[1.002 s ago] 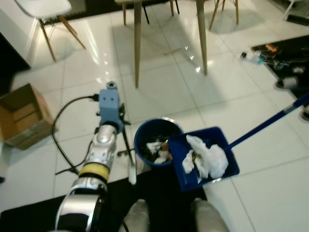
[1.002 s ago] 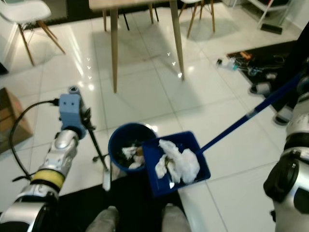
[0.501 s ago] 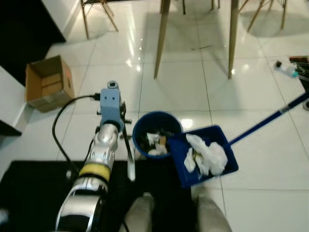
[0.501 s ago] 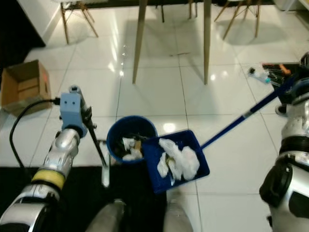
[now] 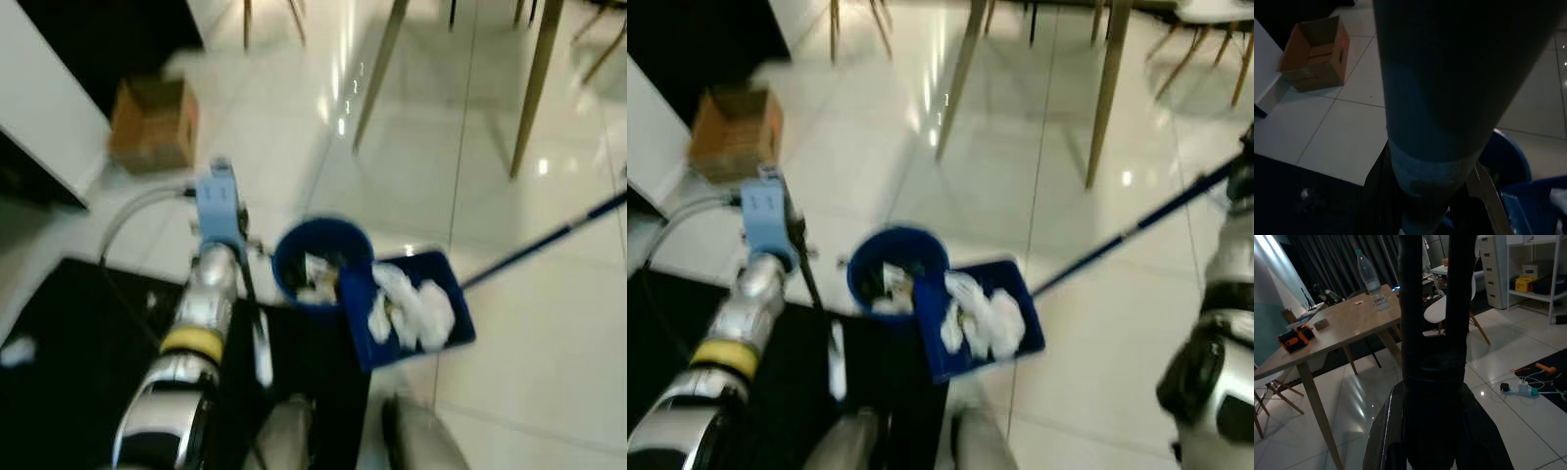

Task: Sweep floor

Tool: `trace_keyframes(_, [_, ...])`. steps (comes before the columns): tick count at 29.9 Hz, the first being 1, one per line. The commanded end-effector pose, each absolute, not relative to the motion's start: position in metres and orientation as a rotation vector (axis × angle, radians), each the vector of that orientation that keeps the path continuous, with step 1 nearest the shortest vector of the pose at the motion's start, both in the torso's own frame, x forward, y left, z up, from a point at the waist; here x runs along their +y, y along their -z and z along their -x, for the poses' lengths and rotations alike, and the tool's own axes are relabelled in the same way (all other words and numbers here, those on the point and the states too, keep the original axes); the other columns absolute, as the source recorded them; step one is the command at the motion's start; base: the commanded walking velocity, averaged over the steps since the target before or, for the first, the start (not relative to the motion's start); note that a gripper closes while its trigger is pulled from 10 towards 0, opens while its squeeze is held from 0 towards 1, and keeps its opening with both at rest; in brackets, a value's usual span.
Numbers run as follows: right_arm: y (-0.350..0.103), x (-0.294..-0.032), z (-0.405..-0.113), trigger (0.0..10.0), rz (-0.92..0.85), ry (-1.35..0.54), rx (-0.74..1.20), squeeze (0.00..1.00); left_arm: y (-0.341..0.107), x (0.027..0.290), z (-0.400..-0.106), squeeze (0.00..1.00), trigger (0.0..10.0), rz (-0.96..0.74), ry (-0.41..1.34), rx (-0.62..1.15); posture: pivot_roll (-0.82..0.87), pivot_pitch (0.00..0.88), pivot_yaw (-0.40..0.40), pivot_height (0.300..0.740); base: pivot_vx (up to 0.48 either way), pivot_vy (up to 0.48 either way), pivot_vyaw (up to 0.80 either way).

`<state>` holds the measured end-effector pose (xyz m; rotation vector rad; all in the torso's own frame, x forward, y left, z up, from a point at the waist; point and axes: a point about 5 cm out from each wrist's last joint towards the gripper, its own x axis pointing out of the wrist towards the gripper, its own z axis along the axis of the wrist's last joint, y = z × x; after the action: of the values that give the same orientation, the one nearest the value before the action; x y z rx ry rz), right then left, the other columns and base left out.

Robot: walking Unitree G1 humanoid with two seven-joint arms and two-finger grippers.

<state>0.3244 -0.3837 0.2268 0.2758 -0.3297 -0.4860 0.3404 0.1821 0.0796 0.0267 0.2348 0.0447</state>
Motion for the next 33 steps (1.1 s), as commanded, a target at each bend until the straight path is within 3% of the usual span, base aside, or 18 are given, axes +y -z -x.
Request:
trace_keyframes(1, [-0.227, -0.382, -0.325, 10.0, -0.303, 0.477, -0.339, 0.0, -0.087, 0.187, -0.343, 0.0, 10.0, -0.006, -0.071, 0.218, 0.01, 0.099, 0.077, 0.74, 0.0, 0.0, 0.0])
trace_keyframes(8, [-0.233, -0.379, -0.327, 10.0, -0.301, 0.46, -0.362, 0.0, -0.088, 0.186, -0.345, 0.0, 10.0, 0.005, -0.075, 0.223, 0.01, 0.082, 0.074, 0.74, 0.0, 0.0, 0.0])
trace_keyframes(16, [-0.274, -0.377, -0.328, 10.0, -0.284, 0.444, -0.551, 0.0, -0.087, 0.184, -0.343, 0.0, 10.0, -0.014, -0.076, 0.215, -0.01, 0.062, 0.055, 0.74, 0.0, 0.0, 0.0])
trace_keyframes(21, [-0.302, -0.384, -0.325, 10.0, -0.206, 0.546, -0.638, 0.0, -0.083, 0.185, -0.339, 0.0, 10.0, 0.003, -0.103, 0.21, -0.02, 0.057, 0.042, 0.74, 0.0, 0.0, 0.0])
trace_keyframes(24, [-0.318, -0.384, -0.321, 10.0, -0.071, 0.704, -0.696, 0.0, -0.082, 0.186, -0.337, 0.0, 10.0, -0.002, -0.12, 0.191, -0.03, 0.065, 0.032, 0.74, 0.0, 0.0, 0.0])
trace_keyframes(33, [-0.335, -0.353, -0.342, 10.0, -0.044, 0.674, -0.74, 0.0, -0.084, 0.194, -0.335, 0.0, 10.0, -0.003, -0.152, 0.171, -0.03, 0.079, 0.006, 0.74, 0.0, 0.0, 0.0])
